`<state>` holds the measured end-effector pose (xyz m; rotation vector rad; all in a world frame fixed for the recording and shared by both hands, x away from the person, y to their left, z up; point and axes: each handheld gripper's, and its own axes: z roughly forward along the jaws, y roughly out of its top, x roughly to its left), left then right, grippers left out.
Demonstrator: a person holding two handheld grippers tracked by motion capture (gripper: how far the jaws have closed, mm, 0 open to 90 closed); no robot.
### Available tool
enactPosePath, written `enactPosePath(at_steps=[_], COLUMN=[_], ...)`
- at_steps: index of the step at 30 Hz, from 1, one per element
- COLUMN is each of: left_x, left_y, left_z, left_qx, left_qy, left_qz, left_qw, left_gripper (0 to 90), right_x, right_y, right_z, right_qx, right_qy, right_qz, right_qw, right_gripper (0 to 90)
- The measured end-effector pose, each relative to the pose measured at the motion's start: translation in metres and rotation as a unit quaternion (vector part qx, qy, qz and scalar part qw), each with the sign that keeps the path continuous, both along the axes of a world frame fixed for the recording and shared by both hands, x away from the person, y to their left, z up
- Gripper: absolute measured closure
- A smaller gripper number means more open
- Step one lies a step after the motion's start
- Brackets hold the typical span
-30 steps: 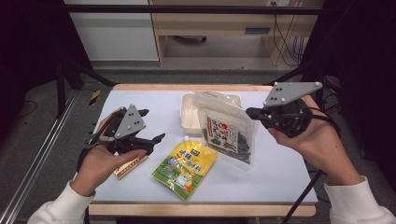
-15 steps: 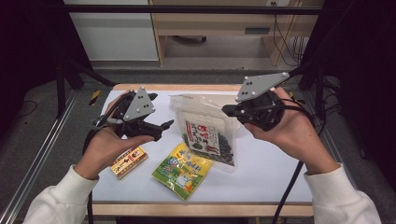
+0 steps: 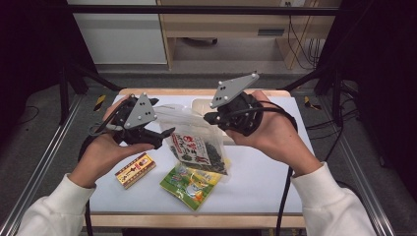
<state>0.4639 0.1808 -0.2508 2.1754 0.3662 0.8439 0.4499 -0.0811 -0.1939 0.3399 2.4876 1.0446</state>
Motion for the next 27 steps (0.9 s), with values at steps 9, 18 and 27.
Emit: enactPosePath(at_steps=[9,18,27], left_x=[0.005,0.004,0.003], left_y=[0.005,0.005,0.005], left_z=[-0.012,-0.025,-0.026], left_qx=[0.011,0.03,0.036], left_qy=[0.033,0.08,0.085], left_qz=[-0.008,-0.035,-0.049], left_qw=[0.9993,0.9957,0.9945], left_gripper=[31.4,72.3,77.9], right_x=[0.002,0.003,0.004], right_y=[0.013,0.009,0.009], right_z=[-0.003,-0.008,-0.011], right_qx=[-0.001,-0.009,-0.019], right_qy=[0.006,0.014,0.014], right_qz=[0.009,0.006,0.016], right_qw=[0.9999,0.9998,0.9996], right_gripper=[89.9,89.8,85.2])
